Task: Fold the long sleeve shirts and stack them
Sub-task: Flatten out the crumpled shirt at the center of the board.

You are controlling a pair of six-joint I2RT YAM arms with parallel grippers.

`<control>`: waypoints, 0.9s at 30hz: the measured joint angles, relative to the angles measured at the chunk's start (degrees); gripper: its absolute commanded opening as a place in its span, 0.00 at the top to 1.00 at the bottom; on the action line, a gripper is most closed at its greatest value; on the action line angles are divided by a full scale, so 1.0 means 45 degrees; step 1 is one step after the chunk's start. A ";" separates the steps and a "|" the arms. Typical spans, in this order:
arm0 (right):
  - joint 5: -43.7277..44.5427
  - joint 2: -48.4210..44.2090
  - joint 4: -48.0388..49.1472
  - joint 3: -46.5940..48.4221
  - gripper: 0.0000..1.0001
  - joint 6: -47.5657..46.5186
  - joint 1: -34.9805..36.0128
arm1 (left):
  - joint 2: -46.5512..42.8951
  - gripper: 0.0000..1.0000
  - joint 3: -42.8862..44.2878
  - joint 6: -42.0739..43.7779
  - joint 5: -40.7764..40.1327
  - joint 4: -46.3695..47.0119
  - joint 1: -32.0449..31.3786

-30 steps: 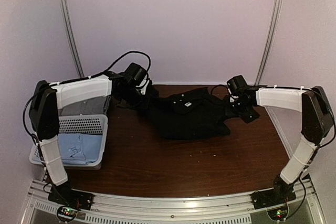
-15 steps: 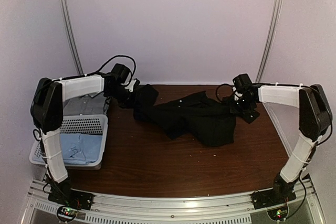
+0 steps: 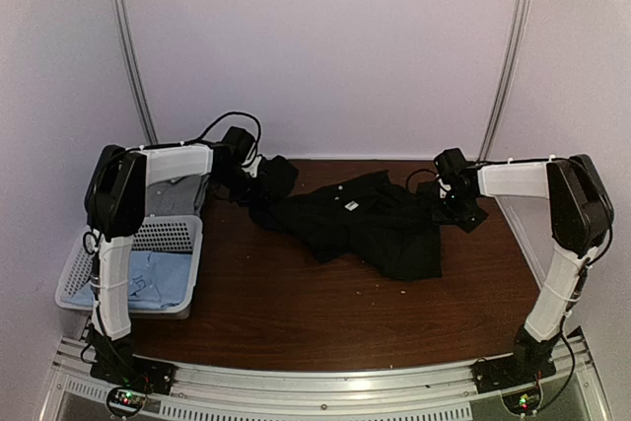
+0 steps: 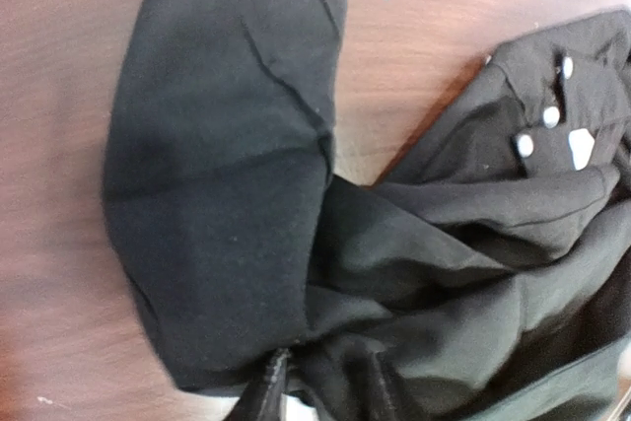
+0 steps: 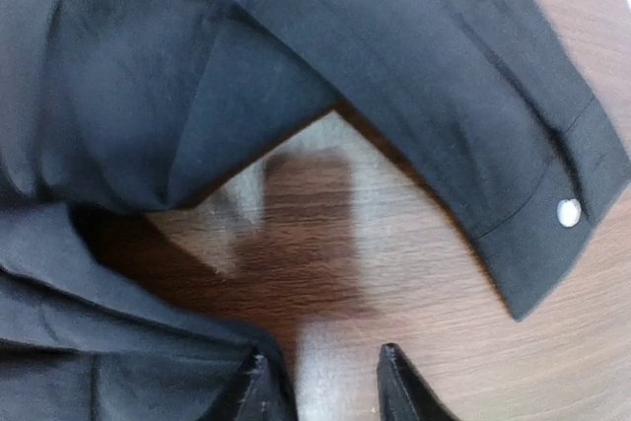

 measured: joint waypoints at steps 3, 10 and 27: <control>0.0505 -0.0772 -0.0126 -0.0092 0.41 0.0015 0.0398 | -0.0277 0.37 0.0019 0.0063 -0.0699 -0.0160 -0.0010; 0.1175 -0.2783 -0.0136 -0.0758 0.33 0.0330 0.2254 | -0.2035 0.30 -0.0209 0.0073 -0.2084 -0.0374 -0.0690; 0.0257 -0.1336 0.0845 -0.1637 0.35 0.1515 0.6241 | -0.2939 0.30 -0.2220 -0.0850 -0.1729 -0.0282 -0.4872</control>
